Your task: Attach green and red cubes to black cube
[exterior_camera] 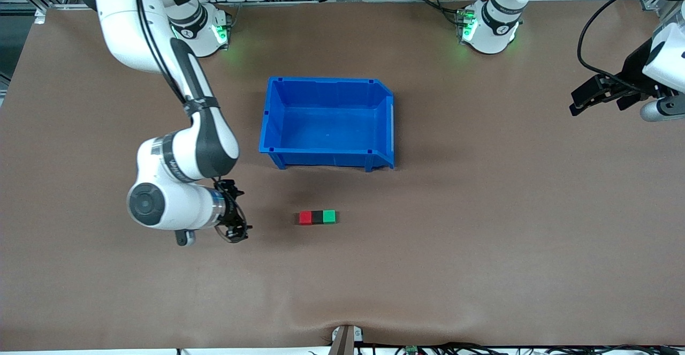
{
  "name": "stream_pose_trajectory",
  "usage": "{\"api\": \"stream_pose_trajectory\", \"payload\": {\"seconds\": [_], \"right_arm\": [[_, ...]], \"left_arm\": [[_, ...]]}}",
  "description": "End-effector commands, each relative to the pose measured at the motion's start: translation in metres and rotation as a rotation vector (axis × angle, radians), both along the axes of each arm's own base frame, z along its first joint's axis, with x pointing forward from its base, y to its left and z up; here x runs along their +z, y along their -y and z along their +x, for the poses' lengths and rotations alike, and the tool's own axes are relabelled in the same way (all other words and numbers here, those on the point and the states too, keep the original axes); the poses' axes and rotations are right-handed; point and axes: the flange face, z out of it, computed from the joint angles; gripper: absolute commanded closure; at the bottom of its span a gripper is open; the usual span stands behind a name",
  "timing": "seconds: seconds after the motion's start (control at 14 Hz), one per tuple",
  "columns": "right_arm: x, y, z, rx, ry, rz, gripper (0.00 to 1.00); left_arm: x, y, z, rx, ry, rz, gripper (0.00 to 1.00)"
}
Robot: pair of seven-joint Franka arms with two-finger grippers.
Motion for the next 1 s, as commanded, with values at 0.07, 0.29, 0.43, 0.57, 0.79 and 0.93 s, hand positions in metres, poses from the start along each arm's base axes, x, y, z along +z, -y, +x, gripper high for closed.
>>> {"api": "stream_pose_trajectory", "payload": {"seconds": [0.07,0.29,0.43,0.57,0.79,0.93], "right_arm": [[0.017,0.016,-0.003,0.052,-0.019,0.028,0.00],[0.041,0.046,-0.001,0.101,-0.013,0.056,0.00],[0.053,0.064,-0.001,0.116,-0.012,0.066,0.00],[0.070,0.079,-0.002,0.125,0.000,0.077,0.00],[0.079,0.099,-0.006,0.165,-0.022,0.091,0.00],[0.090,0.115,-0.007,0.176,-0.015,0.100,0.00]], "left_arm": [[0.004,0.000,0.002,-0.007,0.001,0.021,0.00],[0.004,0.000,0.002,-0.007,0.001,0.021,0.00],[0.004,0.000,0.002,-0.007,0.001,0.021,0.00],[0.004,0.000,0.002,-0.007,0.001,0.021,0.00],[0.004,0.000,0.002,-0.007,0.001,0.021,0.00],[0.004,0.000,0.002,-0.007,0.001,0.021,0.00]]}}
